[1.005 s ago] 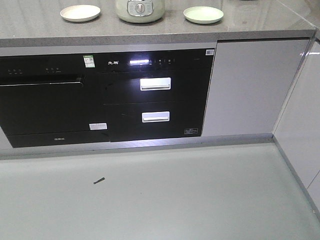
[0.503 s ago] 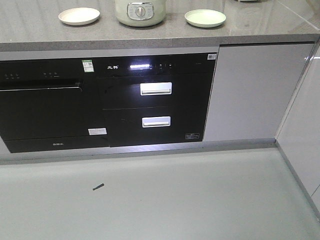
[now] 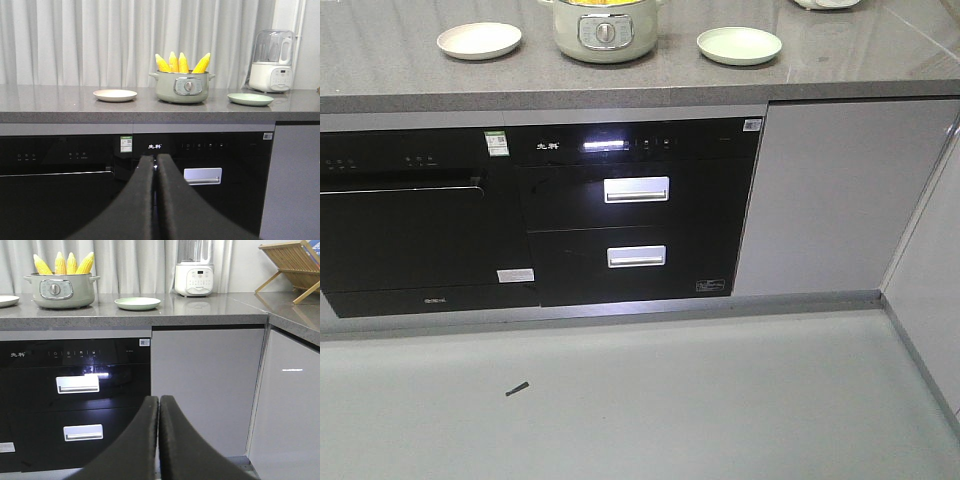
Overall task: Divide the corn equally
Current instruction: 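Drive the base forward toward the counter with the pot and plates, then continue driving closer until the pot and both plates are within reach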
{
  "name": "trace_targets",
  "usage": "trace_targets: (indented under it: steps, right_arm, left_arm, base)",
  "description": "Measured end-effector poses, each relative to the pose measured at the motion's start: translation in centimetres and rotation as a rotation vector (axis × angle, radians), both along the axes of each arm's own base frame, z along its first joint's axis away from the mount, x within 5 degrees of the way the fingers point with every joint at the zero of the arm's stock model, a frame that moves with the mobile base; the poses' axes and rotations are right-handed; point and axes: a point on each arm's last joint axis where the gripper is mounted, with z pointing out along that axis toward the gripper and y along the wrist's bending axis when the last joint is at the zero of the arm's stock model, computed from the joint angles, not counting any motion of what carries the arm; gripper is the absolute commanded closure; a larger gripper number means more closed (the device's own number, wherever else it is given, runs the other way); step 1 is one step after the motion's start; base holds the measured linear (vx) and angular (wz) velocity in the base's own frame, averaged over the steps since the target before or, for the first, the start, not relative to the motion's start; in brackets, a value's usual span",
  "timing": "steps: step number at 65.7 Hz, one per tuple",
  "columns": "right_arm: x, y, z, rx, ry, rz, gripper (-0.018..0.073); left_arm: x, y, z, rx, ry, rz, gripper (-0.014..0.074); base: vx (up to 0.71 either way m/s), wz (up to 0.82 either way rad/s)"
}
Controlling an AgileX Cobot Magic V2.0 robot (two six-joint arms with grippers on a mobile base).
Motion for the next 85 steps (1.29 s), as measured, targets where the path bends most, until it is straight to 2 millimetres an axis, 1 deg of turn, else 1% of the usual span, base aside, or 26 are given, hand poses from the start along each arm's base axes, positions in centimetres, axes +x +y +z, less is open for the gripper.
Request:
trace_targets:
  steps: [85]
  right_arm:
    - [0.0, 0.0, 0.0, 0.0, 0.0, 0.0, 0.056]
  left_arm:
    - [0.0, 0.0, 0.0, 0.0, 0.0, 0.0, 0.0603]
  base:
    - [0.11, 0.01]
